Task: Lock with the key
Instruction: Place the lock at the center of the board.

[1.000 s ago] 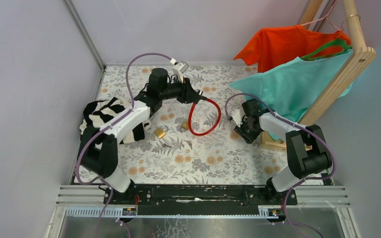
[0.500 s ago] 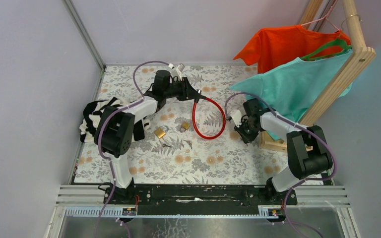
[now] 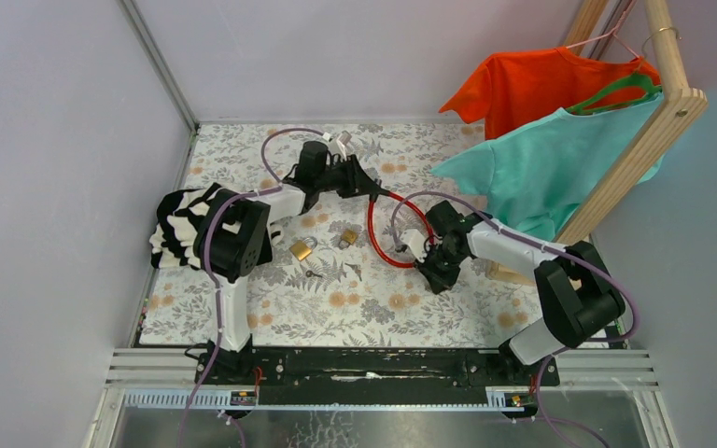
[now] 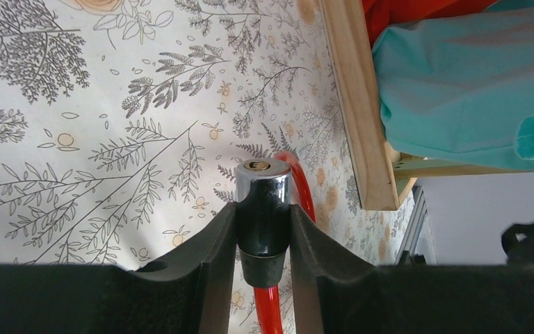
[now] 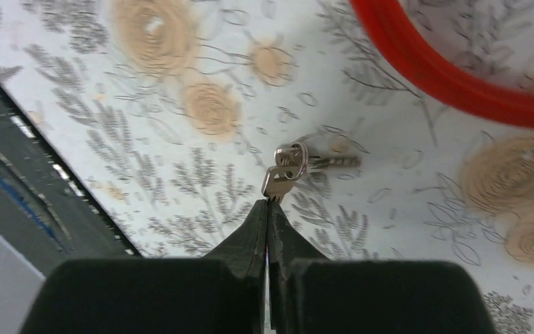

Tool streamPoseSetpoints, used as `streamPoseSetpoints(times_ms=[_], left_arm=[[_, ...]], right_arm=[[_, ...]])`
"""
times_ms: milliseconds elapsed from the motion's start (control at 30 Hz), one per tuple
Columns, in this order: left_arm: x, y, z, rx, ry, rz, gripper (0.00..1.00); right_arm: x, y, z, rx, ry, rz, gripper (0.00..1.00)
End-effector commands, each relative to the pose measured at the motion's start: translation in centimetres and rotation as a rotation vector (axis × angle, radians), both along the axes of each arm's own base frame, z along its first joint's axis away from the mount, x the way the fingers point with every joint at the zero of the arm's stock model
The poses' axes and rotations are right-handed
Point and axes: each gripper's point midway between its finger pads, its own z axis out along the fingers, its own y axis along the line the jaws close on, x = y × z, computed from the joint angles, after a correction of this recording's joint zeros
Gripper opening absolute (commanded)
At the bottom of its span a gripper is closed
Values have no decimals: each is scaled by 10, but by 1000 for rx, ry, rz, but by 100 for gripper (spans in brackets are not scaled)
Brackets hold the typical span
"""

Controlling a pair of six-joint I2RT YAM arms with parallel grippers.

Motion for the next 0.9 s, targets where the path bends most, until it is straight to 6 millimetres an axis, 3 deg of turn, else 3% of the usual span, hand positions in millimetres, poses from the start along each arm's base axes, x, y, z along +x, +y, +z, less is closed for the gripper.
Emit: streamPoseSetpoints(times_ms=[0, 100, 267, 400, 467, 667, 733, 800, 867], left_arm=[[0, -19, 8, -50, -57, -48, 6], [-6, -27, -7, -39, -26, -68, 10], [-3, -31, -28, -9, 11, -90, 17], [3, -30, -36, 26, 9, -115, 31], [4, -29, -38, 53, 3, -128, 41], [22, -14, -13, 166, -97, -93, 76], [29, -8, 3, 210, -147, -72, 91], [35, 1, 22, 259, -209, -51, 100], [41, 11, 39, 303, -261, -21, 100]], right_arm=[[-13, 25, 25, 95, 24, 26, 5], [-3, 27, 32, 97, -23, 26, 15], [10, 24, 45, 100, -124, 13, 42], [14, 18, 56, 97, -192, 13, 60], [17, 15, 62, 93, -229, 11, 63], [45, 4, 83, 72, -420, -82, 68], [54, 1, 93, 76, -473, -117, 78], [62, -1, 103, 83, -507, -148, 100], [68, -2, 113, 93, -531, -178, 99]])
